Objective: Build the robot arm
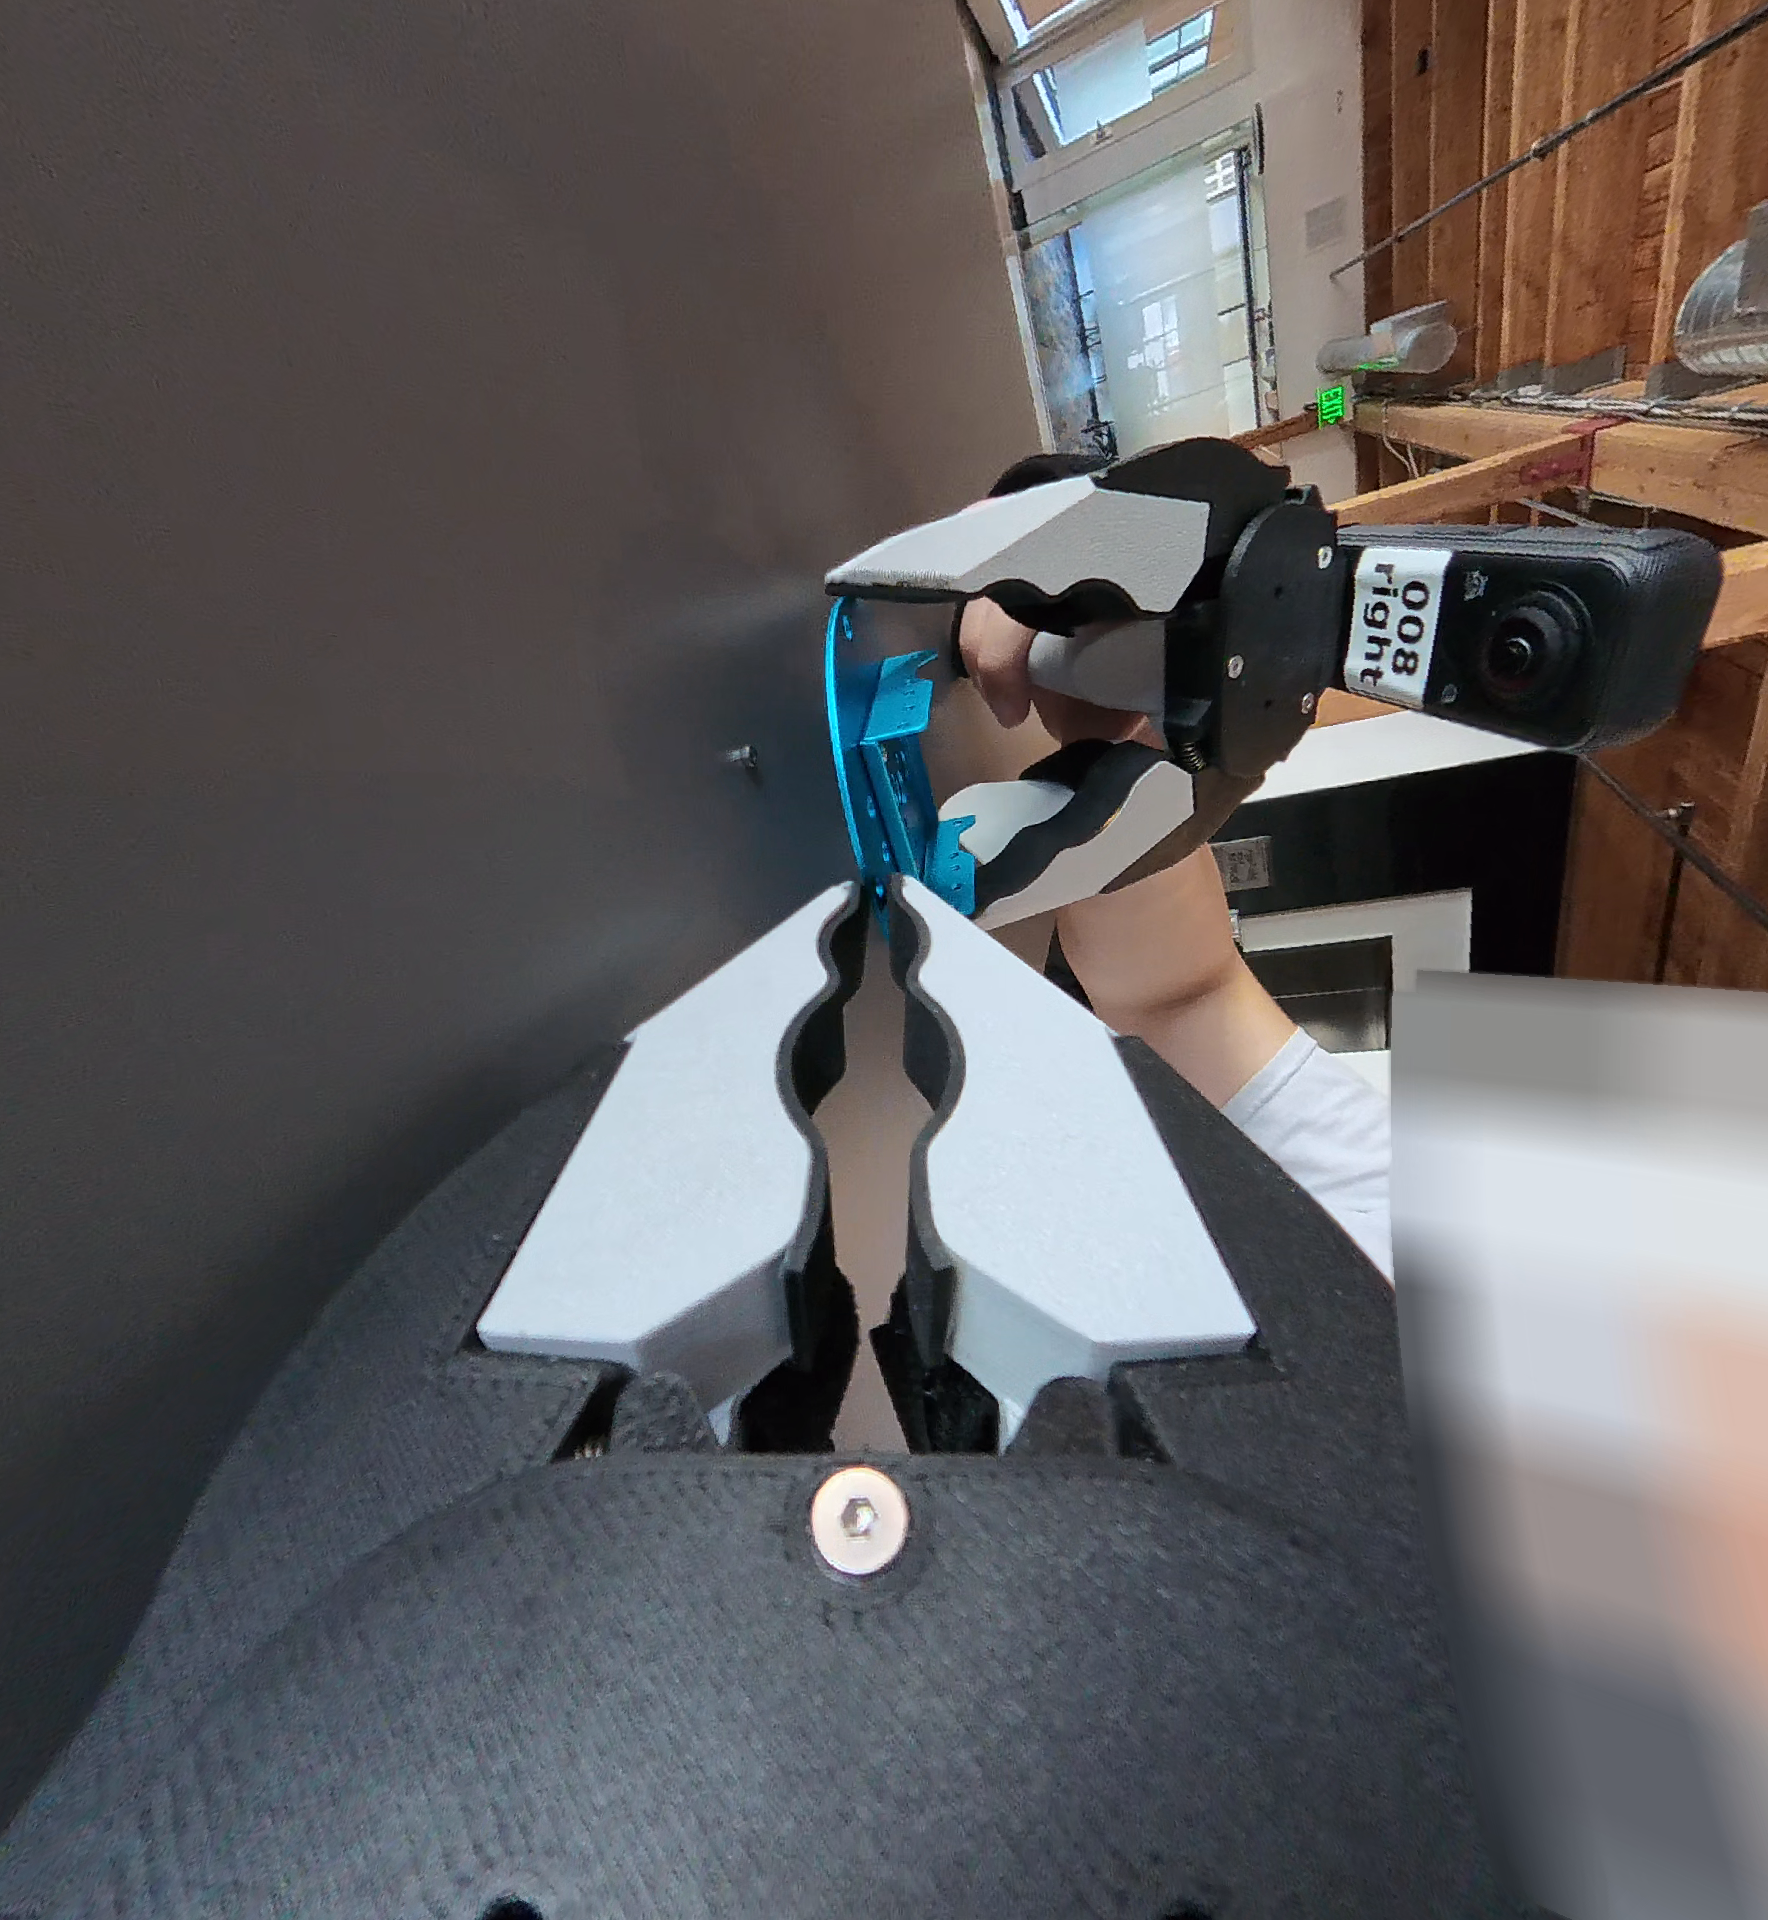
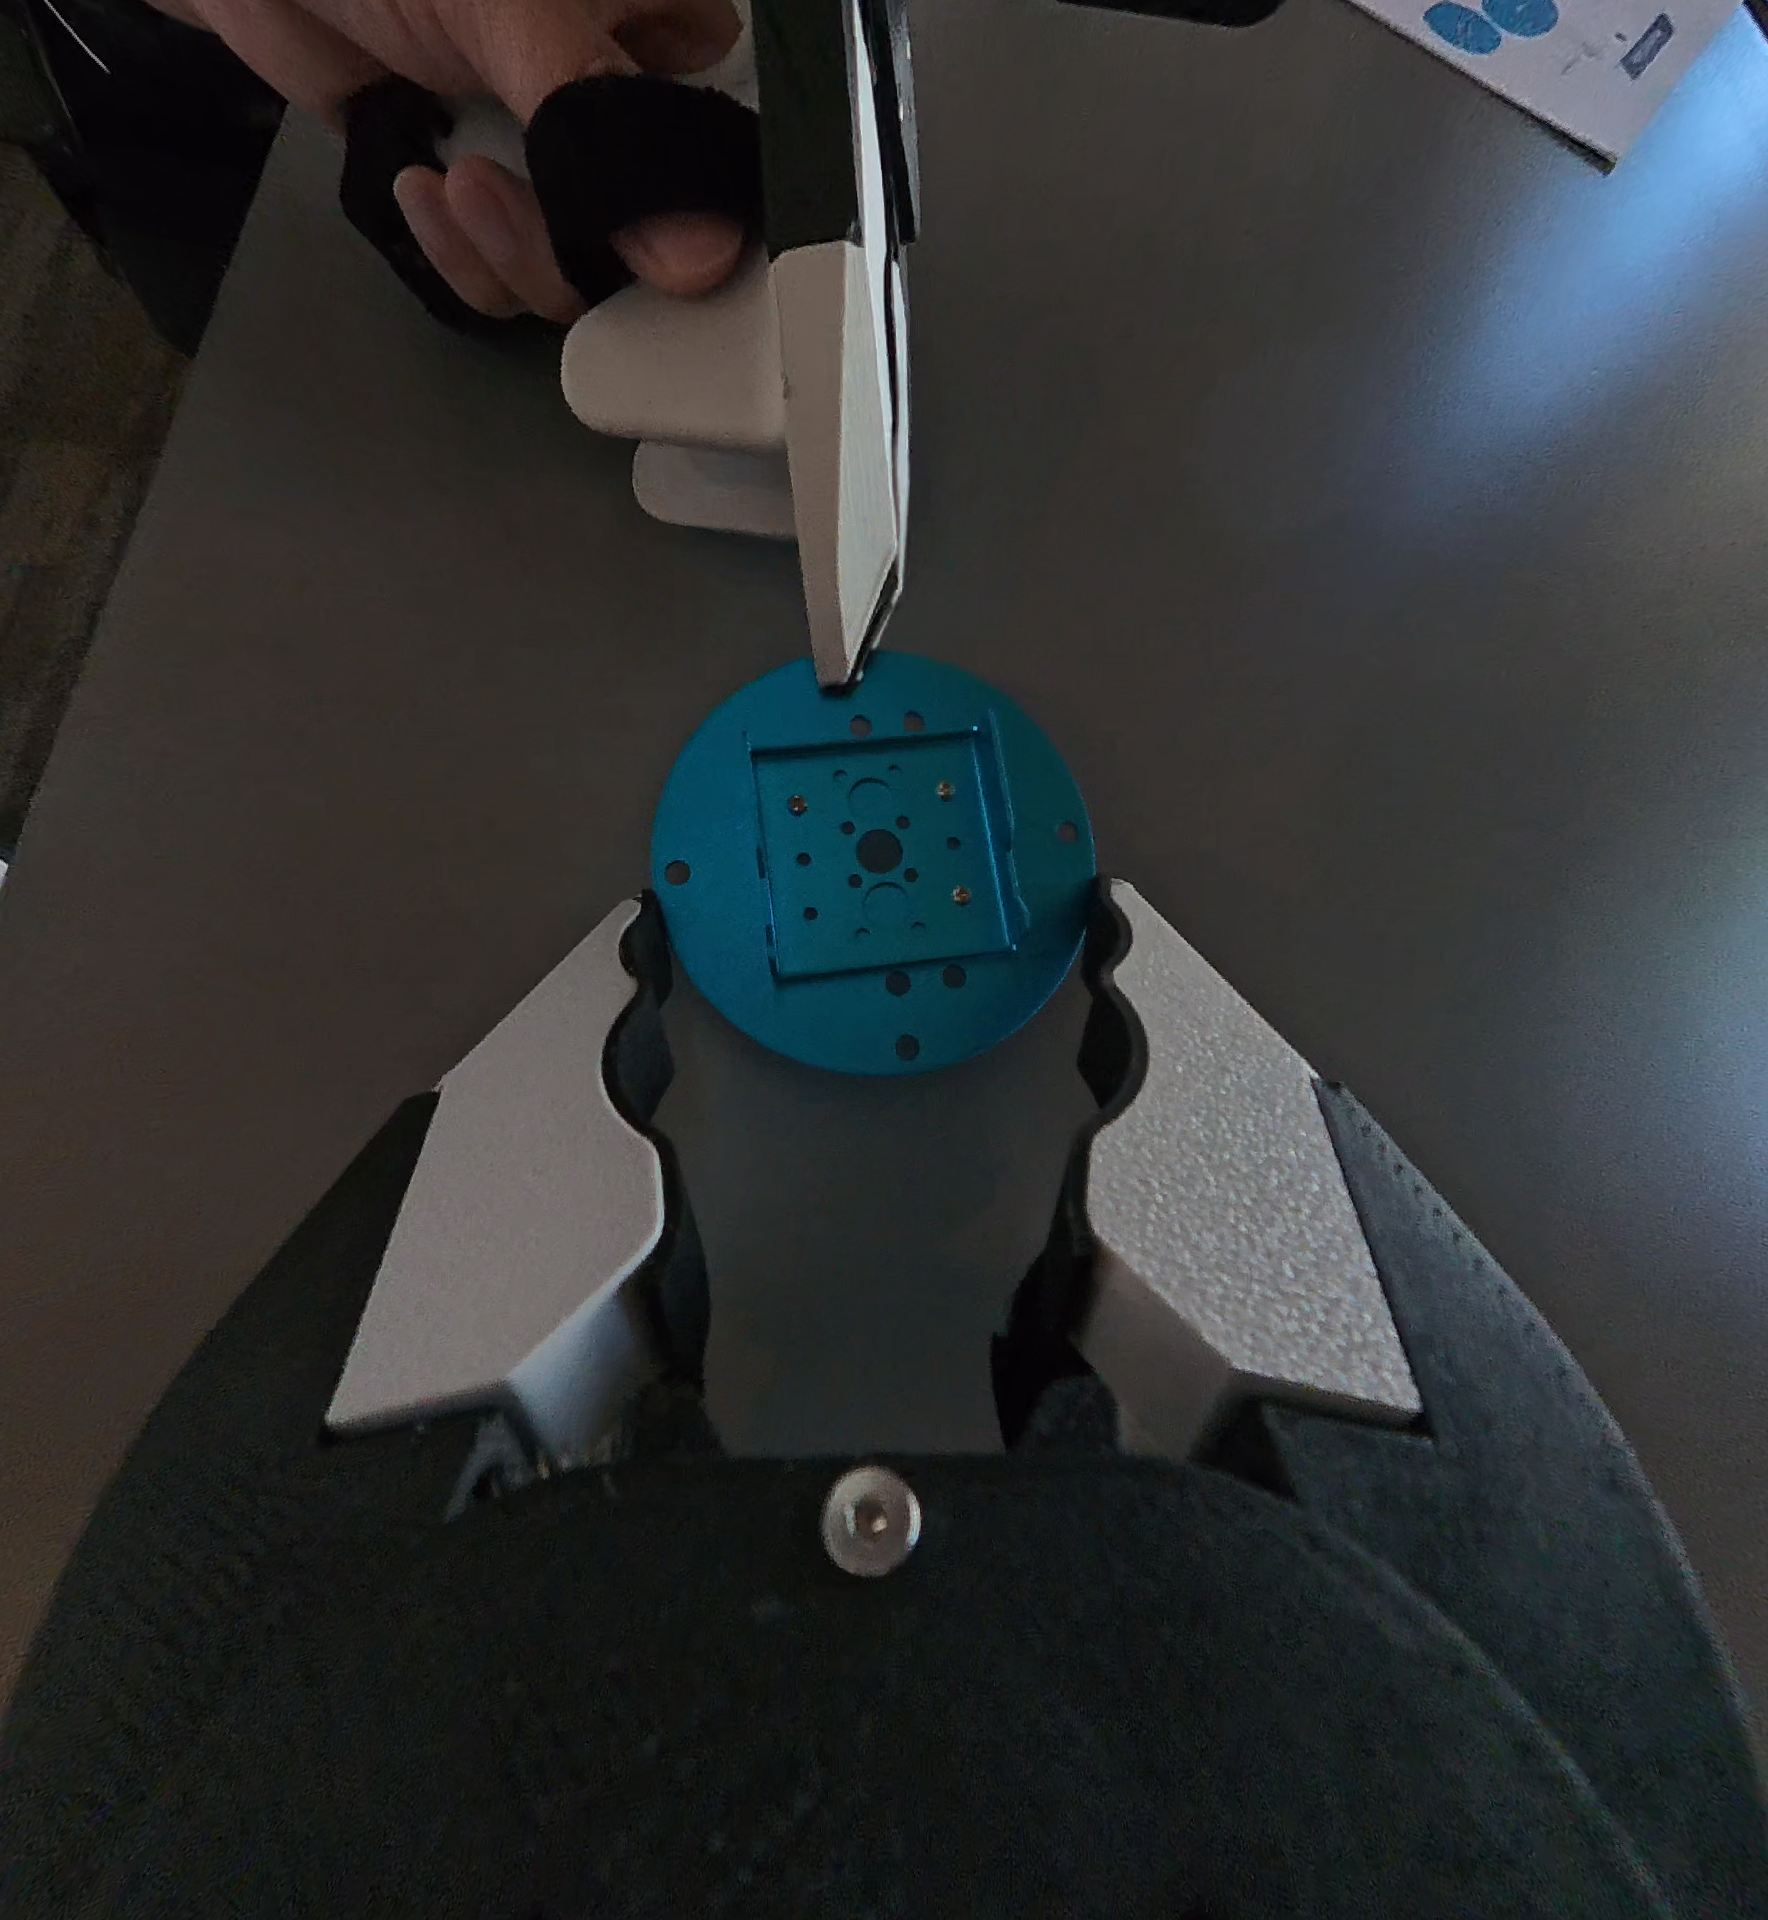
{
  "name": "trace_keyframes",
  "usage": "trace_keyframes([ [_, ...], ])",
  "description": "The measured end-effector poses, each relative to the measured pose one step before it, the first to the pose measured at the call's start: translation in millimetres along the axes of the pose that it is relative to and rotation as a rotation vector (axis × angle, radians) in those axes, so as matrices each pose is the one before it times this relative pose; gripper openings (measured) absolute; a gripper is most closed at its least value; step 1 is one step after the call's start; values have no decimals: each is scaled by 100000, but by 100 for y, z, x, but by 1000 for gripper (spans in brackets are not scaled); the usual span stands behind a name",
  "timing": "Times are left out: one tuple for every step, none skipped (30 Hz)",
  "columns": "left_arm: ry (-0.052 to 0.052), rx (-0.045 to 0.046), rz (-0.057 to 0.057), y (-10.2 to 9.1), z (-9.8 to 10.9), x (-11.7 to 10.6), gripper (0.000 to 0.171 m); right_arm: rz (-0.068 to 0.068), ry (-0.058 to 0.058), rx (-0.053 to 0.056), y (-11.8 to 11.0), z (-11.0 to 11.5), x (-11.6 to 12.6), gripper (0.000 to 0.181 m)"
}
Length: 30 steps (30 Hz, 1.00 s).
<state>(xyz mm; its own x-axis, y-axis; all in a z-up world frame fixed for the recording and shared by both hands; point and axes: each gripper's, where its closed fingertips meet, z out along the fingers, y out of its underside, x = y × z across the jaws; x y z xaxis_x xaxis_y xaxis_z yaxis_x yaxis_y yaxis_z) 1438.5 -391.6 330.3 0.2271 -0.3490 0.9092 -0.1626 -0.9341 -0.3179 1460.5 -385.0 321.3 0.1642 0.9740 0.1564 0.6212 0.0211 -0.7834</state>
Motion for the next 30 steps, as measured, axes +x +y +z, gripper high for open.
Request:
trace_keyframes([
  [151,-170,-700,-75,-39,-60,1,-368,50,-690,40,142,103,81],
  [47,82,-26,-108,-63,-34,1,-87,195,80,-60,78,131,81],
  [111,-379,11,-44,-52,-37,1,-213,-249,0,-15,57,60,81],
  [221,-709,-564,-1,-42,-38,1,166,-508,-135,-2,59,15,81],
  [707,-342,-1146,-46,-15,20,0,725,-621,-314,16,55,30,81],
  [1261,377,-1230,-136,-29,113,0,944,-77,-324,37,43,83,82],
  [892,38,-926,-89,-1,88,0,485,78,-200,24,24,50,82],
  [180,-604,-266,-3,17,34,0,80,20,-92,7,1,-4,81],
  [-133,-546,211,-14,22,-1,0,393,139,-163,9,-8,1,81],
  [-88,-301,87,-20,20,28,0,292,144,-22,9,-5,21,81],
  [204,-22,-303,-53,4,24,0,-48,349,86,-13,-10,45,81],
  [85,-196,-344,-22,9,-15,0,115,201,-52,-7,2,39,81],
  [-222,-543,-163,15,-8,-72,0,374,-282,-100,7,16,1,82],
  [-1226,-733,125,61,4,-241,0,310,-261,-100,13,8,10,81],
  [-1150,-710,626,47,-4,-227,0,185,-106,44,-8,-2,14,81],
  [150,-272,35,4,-12,-43,0,133,-126,-51,-1,-1,13,81],
  [449,-64,-444,-13,-8,0,0,232,-126,-113,1,4,14,81],
  [127,-141,-167,21,-1,-11,0,304,-340,-88,5,14,-12,81],
  [170,-131,-110,12,4,12,0,231,-378,-38,3,-6,-17,81],
  [252,-197,-118,-9,5,17,0,145,-3,112,-5,-15,25,81],
  [21,-183,86,-56,17,-27,0,279,1554,515,-41,-84,204,84],
  [177,-346,212,-51,27,-35,0,69,2553,1315,-141,-161,278,90],
  [719,-451,2,-16,43,14,0,-569,3405,2123,-241,-275,284,93],
  [978,-539,-283,60,64,52,0,-1917,4263,3111,-361,-401,230,94],
  [914,-1040,-17,142,87,53,0,-3533,4084,3847,-498,-475,33,93],
  [905,-1170,501,132,82,62,0,-4726,3193,3672,-519,-463,-197,89],
  [878,-1029,567,80,48,75,0,-4927,2938,1876,-323,-400,-227,86],
  [657,-716,670,26,21,63,0,-4158,2499,622,-278,-301,-244,84],
  [401,-317,1120,16,23,34,0,-3694,1223,1696,-498,-252,-473,83],
  [250,-25,842,6,12,23,0,-2549,535,2527,-568,-171,-639,79],
])
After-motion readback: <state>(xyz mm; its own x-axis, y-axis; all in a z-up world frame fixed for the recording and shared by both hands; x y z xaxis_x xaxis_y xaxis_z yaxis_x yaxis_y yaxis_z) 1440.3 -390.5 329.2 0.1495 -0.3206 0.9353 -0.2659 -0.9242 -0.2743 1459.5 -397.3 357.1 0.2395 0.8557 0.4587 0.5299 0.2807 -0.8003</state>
